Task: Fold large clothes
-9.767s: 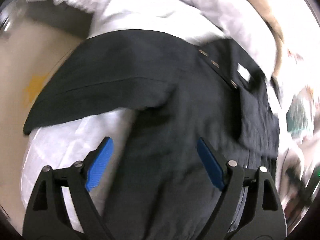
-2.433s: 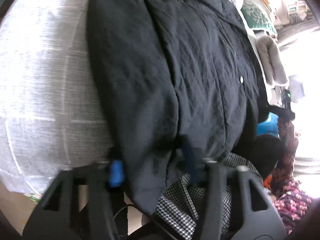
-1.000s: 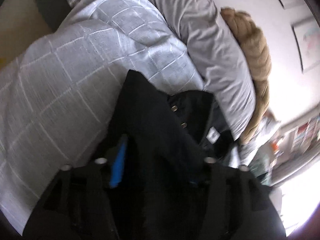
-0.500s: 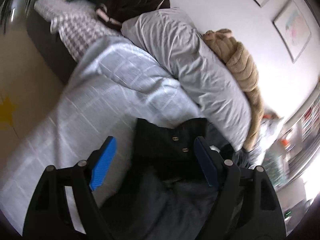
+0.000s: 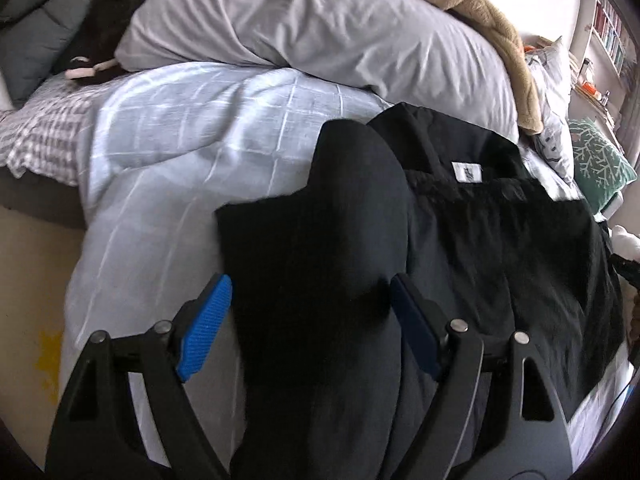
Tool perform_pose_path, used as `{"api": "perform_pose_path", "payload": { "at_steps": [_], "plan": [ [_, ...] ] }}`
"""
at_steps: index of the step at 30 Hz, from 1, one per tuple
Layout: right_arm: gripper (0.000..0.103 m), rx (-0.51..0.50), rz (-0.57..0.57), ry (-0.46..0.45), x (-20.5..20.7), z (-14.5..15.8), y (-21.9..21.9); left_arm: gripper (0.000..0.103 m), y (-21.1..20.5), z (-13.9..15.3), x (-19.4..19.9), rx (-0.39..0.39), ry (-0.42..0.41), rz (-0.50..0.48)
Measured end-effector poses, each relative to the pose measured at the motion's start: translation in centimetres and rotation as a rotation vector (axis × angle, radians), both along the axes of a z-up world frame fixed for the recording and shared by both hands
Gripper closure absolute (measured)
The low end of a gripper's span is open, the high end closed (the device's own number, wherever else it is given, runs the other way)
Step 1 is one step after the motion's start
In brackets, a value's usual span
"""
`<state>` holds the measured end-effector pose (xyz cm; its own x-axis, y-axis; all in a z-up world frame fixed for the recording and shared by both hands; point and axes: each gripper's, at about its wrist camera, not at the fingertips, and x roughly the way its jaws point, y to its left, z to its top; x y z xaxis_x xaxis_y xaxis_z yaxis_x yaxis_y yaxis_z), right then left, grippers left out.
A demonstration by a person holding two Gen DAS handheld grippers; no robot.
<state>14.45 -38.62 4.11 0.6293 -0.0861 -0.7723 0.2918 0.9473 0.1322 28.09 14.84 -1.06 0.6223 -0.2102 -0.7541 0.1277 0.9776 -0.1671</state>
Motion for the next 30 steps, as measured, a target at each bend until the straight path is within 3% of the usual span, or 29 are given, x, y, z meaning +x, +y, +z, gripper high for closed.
{"api": "perform_pose_path", "payload": {
  "at_steps": [3,4,5,7,8,10,13,16,19,24,27,30],
  "plan": [
    [0.036,-0.010,-0.020,-0.007,1.9,-1.2,-0.1,0.024,-1.6,-0.4,2.5,0.011,0.006,-0.041],
    [0.043,-0.001,-0.027,-0.020,2.3,-1.6,-0.1,0.030,-2.2,-0.7,3.4,0.013,0.018,-0.053],
    [0.061,0.011,-0.025,-0.033,2.7,-1.8,-0.1,0.039,-2.7,-1.0,4.3,0.000,0.048,-0.072],
    [0.087,0.001,-0.016,-0.045,3.2,-1.9,0.3,0.093,-3.5,-1.3,5.2,-0.015,0.083,-0.079],
    [0.094,-0.034,-0.021,-0.070,3.1,-1.6,0.7,0.095,-3.8,-0.7,4.6,-0.017,0.038,-0.062],
    [0.097,-0.103,-0.041,-0.146,2.5,0.0,1.1,0.096,-3.9,1.1,2.1,-0.013,-0.126,-0.017],
    [0.098,-0.156,-0.099,-0.273,1.7,3.6,1.0,0.096,-2.5,4.0,-0.2,-0.036,-0.307,0.068],
    [0.098,-0.215,-0.127,-0.348,2.9,6.6,1.7,0.095,-1.7,6.5,0.1,-0.060,-0.399,0.141],
    [0.098,-0.331,-0.140,-0.399,5.7,8.9,3.8,0.095,-2.5,8.3,1.6,-0.003,-0.476,0.192],
    [0.098,-0.441,-0.185,-0.398,12.2,8.5,5.7,0.094,-3.5,6.2,6.7,0.087,-0.460,0.268],
    [0.098,-0.466,-0.188,-0.317,16.5,5.1,5.7,0.094,-4.0,1.4,10.8,0.148,-0.341,0.280],
    [0.098,-0.490,-0.167,-0.186,20.2,-0.3,5.3,0.092,-3.4,-3.2,13.3,0.117,-0.189,0.285]
  ]
}}
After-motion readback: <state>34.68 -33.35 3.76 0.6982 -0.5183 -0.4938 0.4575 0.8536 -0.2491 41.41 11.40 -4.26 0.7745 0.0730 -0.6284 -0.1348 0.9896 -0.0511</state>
